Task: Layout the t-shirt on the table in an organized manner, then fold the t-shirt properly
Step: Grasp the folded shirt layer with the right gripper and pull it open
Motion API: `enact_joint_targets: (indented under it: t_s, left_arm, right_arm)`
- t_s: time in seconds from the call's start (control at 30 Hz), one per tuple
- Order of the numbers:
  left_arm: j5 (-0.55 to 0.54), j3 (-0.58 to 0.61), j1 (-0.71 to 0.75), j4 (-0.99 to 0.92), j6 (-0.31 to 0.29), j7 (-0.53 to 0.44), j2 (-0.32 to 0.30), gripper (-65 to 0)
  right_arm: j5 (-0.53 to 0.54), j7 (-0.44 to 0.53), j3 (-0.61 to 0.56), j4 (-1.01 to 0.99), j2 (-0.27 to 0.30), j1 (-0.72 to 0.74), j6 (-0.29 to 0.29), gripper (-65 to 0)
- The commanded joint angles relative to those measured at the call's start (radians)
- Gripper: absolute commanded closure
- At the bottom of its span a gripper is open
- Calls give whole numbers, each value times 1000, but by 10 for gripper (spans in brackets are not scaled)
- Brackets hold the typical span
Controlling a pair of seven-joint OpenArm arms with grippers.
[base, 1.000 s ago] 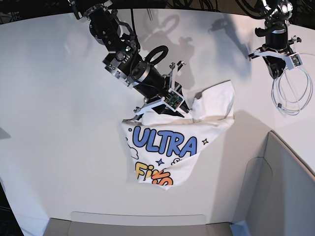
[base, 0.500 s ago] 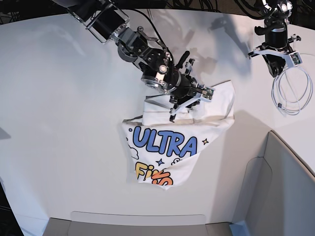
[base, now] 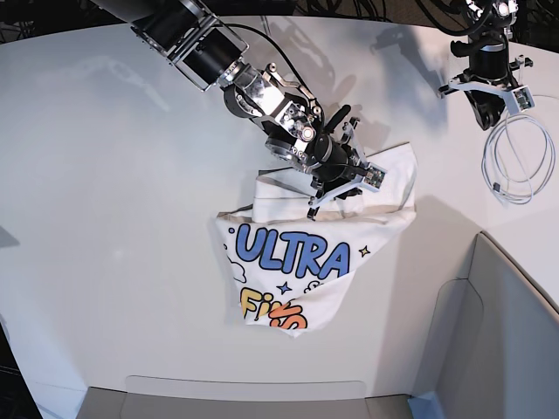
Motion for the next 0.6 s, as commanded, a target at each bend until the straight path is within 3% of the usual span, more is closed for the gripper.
enact_joint_targets:
  t_s: [0.0, 0.27, 0.37, 0.57]
  left_arm:
    - [-4, -8, 3, 17, -1, -26, -11, -95]
    - [-4, -8, 3, 17, -1, -26, -16, -95]
    - [-4, -8, 3, 17, -1, -26, -16, -95]
    - [-4, -8, 3, 17, -3, -24, -16, -95]
  right_arm:
    - [2, 45, -29, 16, -32, 13, -6, -91]
    - [0, -65, -133, -4, -23, -45, -7, -63]
    - [0, -134, -132, 102, 20, -87, -7, 0]
    - [0, -245, -110, 260, 82, -177, 0, 0]
